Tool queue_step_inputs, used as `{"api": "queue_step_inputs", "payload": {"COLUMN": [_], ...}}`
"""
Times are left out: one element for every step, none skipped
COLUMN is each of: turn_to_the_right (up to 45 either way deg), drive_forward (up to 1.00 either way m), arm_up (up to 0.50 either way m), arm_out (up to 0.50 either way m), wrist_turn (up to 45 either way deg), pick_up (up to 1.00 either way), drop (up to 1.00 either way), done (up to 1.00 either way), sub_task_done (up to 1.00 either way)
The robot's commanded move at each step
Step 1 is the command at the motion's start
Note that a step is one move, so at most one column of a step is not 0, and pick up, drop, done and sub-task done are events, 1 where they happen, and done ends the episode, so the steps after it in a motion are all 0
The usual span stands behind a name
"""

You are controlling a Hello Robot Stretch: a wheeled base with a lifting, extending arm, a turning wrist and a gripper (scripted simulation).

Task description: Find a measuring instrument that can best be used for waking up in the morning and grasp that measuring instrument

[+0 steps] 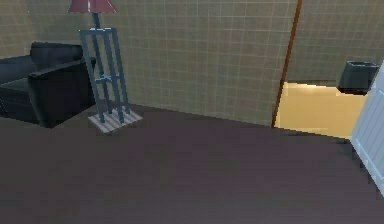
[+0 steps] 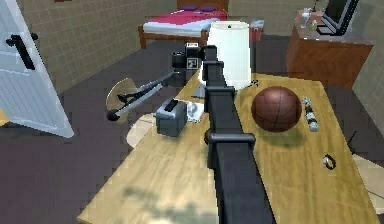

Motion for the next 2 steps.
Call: {"api": "queue_step_inputs", "payload": {"turn_to_the_right": [0.0,0.0], "drive_forward": [0.00,0.00], "arm_up": [0.00,0.00], "arm_out": [0.00,0.00], "wrist_turn": [45.0,33.0], "pick_up": [0.00,0.00], "drop": [0.00,0.00], "done": [0.00,0.00], "sub_task_done": [0.00,0.00]}}
